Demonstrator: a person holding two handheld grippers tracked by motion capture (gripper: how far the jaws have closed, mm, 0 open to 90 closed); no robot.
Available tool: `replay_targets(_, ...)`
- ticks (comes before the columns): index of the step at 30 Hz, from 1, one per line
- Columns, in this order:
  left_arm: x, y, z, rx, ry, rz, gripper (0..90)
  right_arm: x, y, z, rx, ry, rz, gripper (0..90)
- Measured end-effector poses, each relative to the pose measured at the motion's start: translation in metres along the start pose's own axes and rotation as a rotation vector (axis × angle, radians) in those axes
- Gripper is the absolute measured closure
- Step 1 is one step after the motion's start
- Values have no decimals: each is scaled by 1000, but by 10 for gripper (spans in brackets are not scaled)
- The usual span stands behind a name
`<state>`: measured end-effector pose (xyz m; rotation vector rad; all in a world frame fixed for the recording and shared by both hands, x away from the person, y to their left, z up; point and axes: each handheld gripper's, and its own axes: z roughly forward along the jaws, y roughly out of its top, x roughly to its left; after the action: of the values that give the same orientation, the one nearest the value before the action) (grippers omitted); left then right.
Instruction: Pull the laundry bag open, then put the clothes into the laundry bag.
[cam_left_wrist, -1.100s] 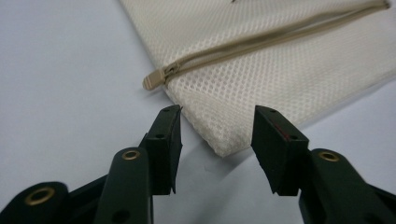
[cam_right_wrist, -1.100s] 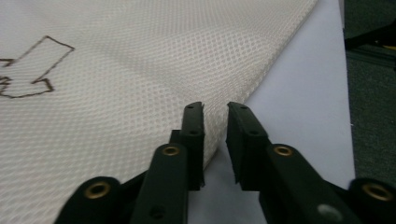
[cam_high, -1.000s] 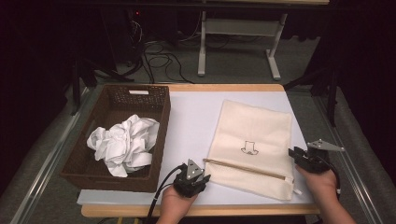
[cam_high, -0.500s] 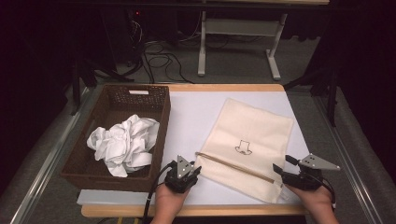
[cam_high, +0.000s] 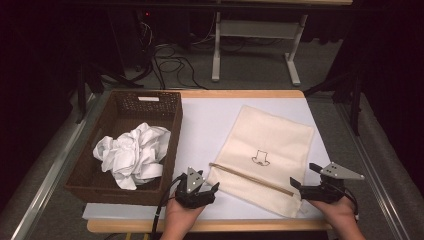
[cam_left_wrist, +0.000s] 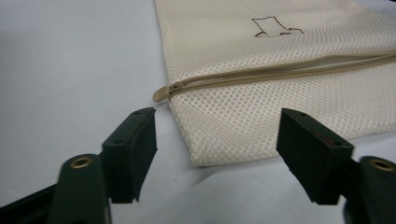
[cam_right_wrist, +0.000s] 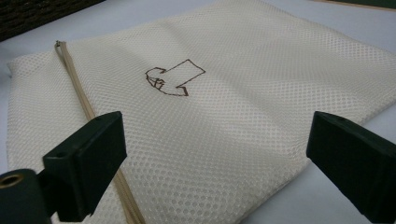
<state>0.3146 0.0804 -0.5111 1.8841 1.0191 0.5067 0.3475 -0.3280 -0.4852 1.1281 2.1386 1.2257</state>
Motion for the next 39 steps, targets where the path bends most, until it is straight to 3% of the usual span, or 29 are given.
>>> replay_targets(5,-1,2,0,13,-6,33,141,0,1,0,-5,4,-2,2)
replay_targets(8,0,6,-1,-7,-1,24,55,2,2,1,2,5,-4,1)
replay_targets(14,0,13,-7,-43,-6,17,1,2,0,1,-11,1,-2,1)
replay_targets(19,-2,23,-14,-51,-21,42,0,4,0,2,-13,9,-6,1)
replay_targets(29,-1,40,-33,-103,-25,26,0,9,-3,6,13,22,-29,1)
replay_targets(33,-1,47,-38,-108,-37,24,0,10,-3,6,3,18,-32,1)
replay_targets(35,-3,53,-44,-123,-46,32,0,11,-1,5,-9,14,-9,1)
replay_targets(39,-4,60,-52,-148,-59,27,0,12,-1,7,-10,18,-26,1)
